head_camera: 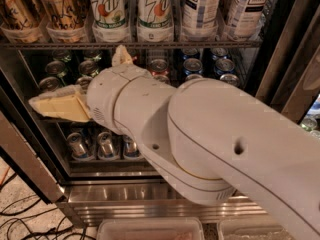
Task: Pick orange can from top shelf of fridge
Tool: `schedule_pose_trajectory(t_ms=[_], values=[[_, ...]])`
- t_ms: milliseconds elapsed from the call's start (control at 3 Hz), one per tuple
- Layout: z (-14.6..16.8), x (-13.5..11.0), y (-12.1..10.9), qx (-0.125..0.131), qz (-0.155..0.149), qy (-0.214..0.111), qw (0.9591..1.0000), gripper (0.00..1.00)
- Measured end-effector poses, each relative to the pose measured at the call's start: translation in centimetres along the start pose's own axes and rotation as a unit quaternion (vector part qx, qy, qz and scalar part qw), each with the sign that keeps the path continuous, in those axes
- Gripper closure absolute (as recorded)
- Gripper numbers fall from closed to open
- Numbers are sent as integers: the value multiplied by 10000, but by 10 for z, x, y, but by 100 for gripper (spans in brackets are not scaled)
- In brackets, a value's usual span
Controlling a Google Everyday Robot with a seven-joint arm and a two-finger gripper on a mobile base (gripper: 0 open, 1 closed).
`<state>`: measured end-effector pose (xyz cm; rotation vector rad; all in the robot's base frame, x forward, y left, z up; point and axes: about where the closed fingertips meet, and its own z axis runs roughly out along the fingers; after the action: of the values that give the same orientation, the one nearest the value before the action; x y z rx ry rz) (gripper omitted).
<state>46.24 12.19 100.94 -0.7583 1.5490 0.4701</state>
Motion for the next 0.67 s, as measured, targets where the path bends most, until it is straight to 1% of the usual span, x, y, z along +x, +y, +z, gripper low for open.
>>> schedule_pose_trajectory(t_ms=[333,667], values=[[9,-5,12,-81,50,-83,9999,0],[23,-13,18,-195,18,-275,9994,0]])
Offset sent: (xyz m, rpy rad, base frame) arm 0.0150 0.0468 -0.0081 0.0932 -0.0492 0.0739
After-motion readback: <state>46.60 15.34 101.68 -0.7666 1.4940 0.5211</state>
